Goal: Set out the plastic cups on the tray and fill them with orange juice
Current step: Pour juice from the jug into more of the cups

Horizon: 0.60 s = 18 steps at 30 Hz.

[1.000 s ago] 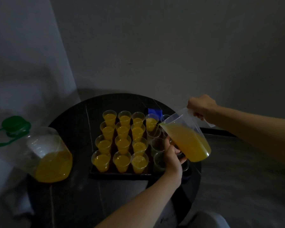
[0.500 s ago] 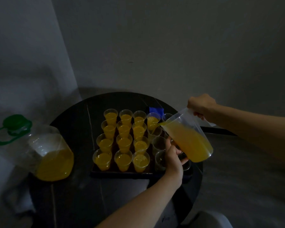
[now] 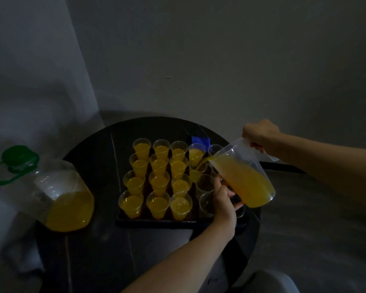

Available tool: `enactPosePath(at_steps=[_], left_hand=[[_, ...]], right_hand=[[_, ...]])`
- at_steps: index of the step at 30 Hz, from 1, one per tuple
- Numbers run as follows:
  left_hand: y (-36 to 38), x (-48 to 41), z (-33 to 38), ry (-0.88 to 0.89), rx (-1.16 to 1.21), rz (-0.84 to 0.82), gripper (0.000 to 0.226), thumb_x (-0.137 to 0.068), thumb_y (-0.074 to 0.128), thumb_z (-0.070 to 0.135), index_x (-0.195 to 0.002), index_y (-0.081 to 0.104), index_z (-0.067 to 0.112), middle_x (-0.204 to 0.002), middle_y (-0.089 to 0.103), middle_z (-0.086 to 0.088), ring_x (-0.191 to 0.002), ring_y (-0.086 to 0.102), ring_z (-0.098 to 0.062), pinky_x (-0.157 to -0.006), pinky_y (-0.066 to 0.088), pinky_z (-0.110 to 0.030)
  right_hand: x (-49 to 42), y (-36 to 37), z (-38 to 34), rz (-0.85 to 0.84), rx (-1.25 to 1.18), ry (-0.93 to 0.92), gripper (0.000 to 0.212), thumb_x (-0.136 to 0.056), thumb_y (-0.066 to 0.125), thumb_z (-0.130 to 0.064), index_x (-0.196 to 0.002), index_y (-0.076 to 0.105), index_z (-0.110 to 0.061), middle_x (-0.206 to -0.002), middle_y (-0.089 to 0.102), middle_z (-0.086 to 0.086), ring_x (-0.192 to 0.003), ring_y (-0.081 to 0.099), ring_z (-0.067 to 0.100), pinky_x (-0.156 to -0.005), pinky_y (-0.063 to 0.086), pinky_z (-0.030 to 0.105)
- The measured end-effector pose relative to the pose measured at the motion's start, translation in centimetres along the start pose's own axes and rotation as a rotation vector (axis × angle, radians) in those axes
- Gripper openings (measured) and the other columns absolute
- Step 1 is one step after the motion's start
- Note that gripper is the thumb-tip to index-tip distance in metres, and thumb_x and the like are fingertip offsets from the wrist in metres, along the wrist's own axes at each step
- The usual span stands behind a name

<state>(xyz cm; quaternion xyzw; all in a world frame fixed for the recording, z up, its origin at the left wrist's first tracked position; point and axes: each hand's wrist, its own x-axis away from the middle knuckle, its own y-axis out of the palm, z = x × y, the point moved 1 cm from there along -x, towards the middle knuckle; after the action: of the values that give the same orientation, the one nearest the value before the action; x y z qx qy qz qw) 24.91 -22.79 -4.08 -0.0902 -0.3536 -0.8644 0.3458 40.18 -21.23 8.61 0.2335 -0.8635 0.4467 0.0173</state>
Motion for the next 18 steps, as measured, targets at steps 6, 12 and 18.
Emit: enactPosePath(at_steps=[6, 12, 18], left_hand=[[0.01, -0.4, 0.15, -0.003, 0.004, 0.002, 0.058, -0.092, 0.037, 0.003, -0.14, 0.045, 0.034, -0.131, 0.054, -0.005, -0.115, 0.055, -0.023, -0.096, 0.052, -0.048], [0.09, -0.67, 0.19, -0.001, -0.003, -0.004, 0.059, -0.091, 0.037, 0.004, -0.142, 0.043, 0.035, -0.133, 0.051, -0.006, -0.116, 0.053, -0.024, -0.097, 0.051, -0.05], [0.17, -0.77, 0.38, -0.004, 0.012, -0.003, 0.06, -0.091, 0.038, 0.005, -0.143, 0.043, 0.034, -0.13, 0.052, -0.003, -0.114, 0.053, -0.022, -0.091, 0.052, -0.045]], right_hand=[[-0.31, 0.07, 0.03, 0.009, -0.01, 0.01, 0.02, -0.094, 0.053, -0.024, -0.086, 0.06, -0.007, -0.075, 0.058, 0.01, -0.061, 0.049, 0.017, -0.05, 0.038, 0.026], [-0.62, 0.12, 0.01, 0.014, -0.013, 0.015, 0.019, -0.094, 0.053, -0.023, -0.085, 0.059, -0.007, -0.075, 0.058, 0.01, -0.061, 0.048, 0.018, -0.05, 0.038, 0.026], [-0.76, 0.09, -0.06, 0.002, -0.009, 0.011, 0.021, -0.093, 0.052, -0.024, -0.086, 0.06, -0.006, -0.075, 0.058, 0.011, -0.062, 0.049, 0.018, -0.051, 0.038, 0.027]])
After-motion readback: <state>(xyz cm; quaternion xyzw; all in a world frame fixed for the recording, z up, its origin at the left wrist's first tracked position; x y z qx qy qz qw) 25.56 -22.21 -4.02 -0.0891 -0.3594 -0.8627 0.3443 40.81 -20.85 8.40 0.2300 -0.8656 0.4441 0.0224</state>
